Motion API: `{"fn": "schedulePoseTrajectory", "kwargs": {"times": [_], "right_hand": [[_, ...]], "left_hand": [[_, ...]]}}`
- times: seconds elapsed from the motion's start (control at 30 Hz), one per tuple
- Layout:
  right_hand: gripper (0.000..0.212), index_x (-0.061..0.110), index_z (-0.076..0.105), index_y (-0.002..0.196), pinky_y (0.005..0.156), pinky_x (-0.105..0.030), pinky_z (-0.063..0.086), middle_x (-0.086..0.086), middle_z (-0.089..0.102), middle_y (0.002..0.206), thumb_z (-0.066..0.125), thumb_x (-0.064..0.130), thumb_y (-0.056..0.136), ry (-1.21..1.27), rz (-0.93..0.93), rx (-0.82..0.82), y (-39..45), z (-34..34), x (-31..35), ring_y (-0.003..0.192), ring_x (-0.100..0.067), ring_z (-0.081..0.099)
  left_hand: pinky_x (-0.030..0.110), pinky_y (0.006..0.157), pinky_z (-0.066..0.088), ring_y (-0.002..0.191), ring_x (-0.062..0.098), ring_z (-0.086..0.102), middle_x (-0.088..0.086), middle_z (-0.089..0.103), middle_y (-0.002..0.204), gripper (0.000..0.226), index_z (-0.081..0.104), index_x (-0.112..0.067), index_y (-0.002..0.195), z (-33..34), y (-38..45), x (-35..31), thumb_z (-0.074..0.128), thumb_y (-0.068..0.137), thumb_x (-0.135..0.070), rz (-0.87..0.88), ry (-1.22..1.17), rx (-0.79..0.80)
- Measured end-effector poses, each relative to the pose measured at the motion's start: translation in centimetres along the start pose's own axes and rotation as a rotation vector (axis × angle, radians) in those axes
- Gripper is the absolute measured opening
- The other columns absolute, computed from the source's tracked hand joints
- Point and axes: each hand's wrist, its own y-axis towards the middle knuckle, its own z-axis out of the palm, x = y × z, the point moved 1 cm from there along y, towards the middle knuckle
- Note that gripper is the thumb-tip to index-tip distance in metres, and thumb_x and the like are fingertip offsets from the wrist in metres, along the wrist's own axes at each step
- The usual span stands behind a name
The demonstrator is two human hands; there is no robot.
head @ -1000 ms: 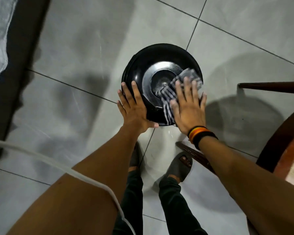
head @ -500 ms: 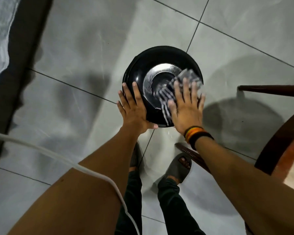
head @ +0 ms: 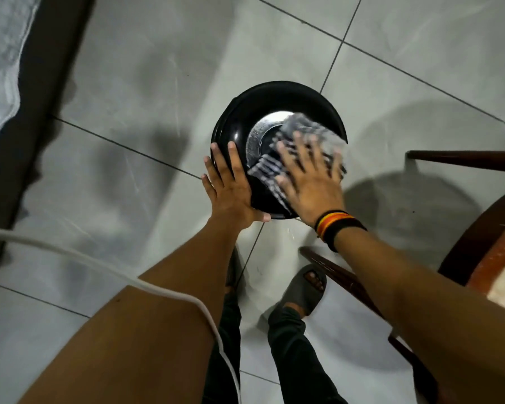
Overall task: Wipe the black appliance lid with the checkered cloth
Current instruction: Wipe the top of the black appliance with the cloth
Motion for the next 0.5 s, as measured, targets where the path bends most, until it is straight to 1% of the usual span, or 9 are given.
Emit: {"fn": "schedulePoseTrajectory", "kwargs": {"times": [0.07,0.13,0.2,0.27,0.33,0.37,0.4,0.43,0.5], "right_hand": [[0.062,0.038,0.004,0.162,0.121,-0.071,-0.005,-0.001,-0.007,0.173,0.027,0.053,0.106,0.126,0.233,-0.030,0.8,-0.4,-0.3,0.159,-0.031,-0.009],[0.064,0.035,0.002,0.163,0.121,-0.072,-0.003,-0.006,-0.010,0.173,0.028,0.051,0.106,0.186,0.359,-0.068,3.2,-0.9,0.9,0.158,-0.037,-0.011],[0.065,0.032,0.000,0.163,0.121,-0.071,-0.005,-0.010,-0.010,0.172,0.026,0.049,0.106,0.167,0.315,-0.079,5.9,-1.6,3.0,0.157,-0.042,-0.012],[0.063,0.033,0.000,0.163,0.121,-0.069,-0.008,-0.009,-0.009,0.173,0.022,0.049,0.107,0.074,0.120,-0.050,7.7,-2.2,4.9,0.157,-0.042,-0.012],[0.059,0.035,0.004,0.163,0.123,-0.066,-0.007,-0.006,-0.006,0.173,0.021,0.049,0.108,-0.034,-0.079,-0.020,8.5,-2.5,5.2,0.158,-0.038,-0.010],[0.058,0.037,0.005,0.162,0.124,-0.065,-0.005,-0.004,-0.005,0.174,0.021,0.050,0.108,-0.066,-0.132,-0.015,8.7,-2.7,4.6,0.159,-0.036,-0.008],[0.058,0.039,0.006,0.162,0.124,-0.064,-0.004,-0.002,-0.003,0.174,0.021,0.050,0.108,-0.061,-0.139,-0.025,8.8,-2.8,3.7,0.159,-0.034,-0.007],[0.057,0.040,0.007,0.162,0.125,-0.064,-0.003,-0.001,-0.002,0.174,0.022,0.050,0.107,-0.028,-0.101,-0.047,8.6,-2.9,2.8,0.159,-0.033,-0.005],[0.058,0.040,0.007,0.162,0.125,-0.064,-0.001,0.000,0.000,0.174,0.024,0.049,0.107,0.091,0.088,-0.103,7.1,-2.3,1.0,0.160,-0.032,-0.003]], "left_hand": [[0.065,0.126,-0.007,0.152,0.046,-0.033,0.021,-0.043,0.162,0.169,-0.033,-0.015,0.158,0.0,0.0,0.1,0.099,0.058,-0.047,0.014,0.001,-0.004],[0.065,0.126,-0.008,0.152,0.047,-0.032,0.022,-0.041,0.163,0.168,-0.031,-0.014,0.159,0.3,0.1,0.2,0.099,0.057,-0.048,0.027,0.012,-0.008],[0.063,0.124,-0.009,0.153,0.047,-0.031,0.022,-0.039,0.164,0.168,-0.030,-0.013,0.159,0.4,0.0,0.1,0.099,0.057,-0.049,0.021,0.021,-0.023],[0.061,0.124,-0.009,0.153,0.046,-0.031,0.022,-0.039,0.165,0.168,-0.030,-0.012,0.159,0.4,0.1,0.0,0.099,0.057,-0.049,-0.010,0.016,-0.029],[0.062,0.126,-0.007,0.154,0.045,-0.031,0.021,-0.039,0.165,0.169,-0.030,-0.012,0.160,0.6,0.2,-0.2,0.098,0.057,-0.050,-0.029,0.019,-0.037],[0.063,0.127,-0.007,0.154,0.045,-0.031,0.020,-0.039,0.165,0.169,-0.030,-0.013,0.160,0.7,0.3,-0.2,0.098,0.057,-0.050,-0.027,0.015,-0.041],[0.063,0.126,-0.006,0.154,0.046,-0.030,0.020,-0.038,0.165,0.169,-0.029,-0.013,0.160,0.8,0.3,-0.1,0.099,0.056,-0.050,-0.022,0.003,-0.045],[0.064,0.126,-0.006,0.154,0.046,-0.029,0.020,-0.038,0.166,0.169,-0.029,-0.014,0.160,0.9,0.3,0.0,0.099,0.056,-0.048,-0.015,-0.014,-0.051],[0.064,0.125,-0.006,0.154,0.046,-0.029,0.020,-0.037,0.166,0.169,-0.029,-0.015,0.160,0.9,0.2,0.0,0.100,0.056,-0.047,-0.006,-0.035,-0.057]]}}
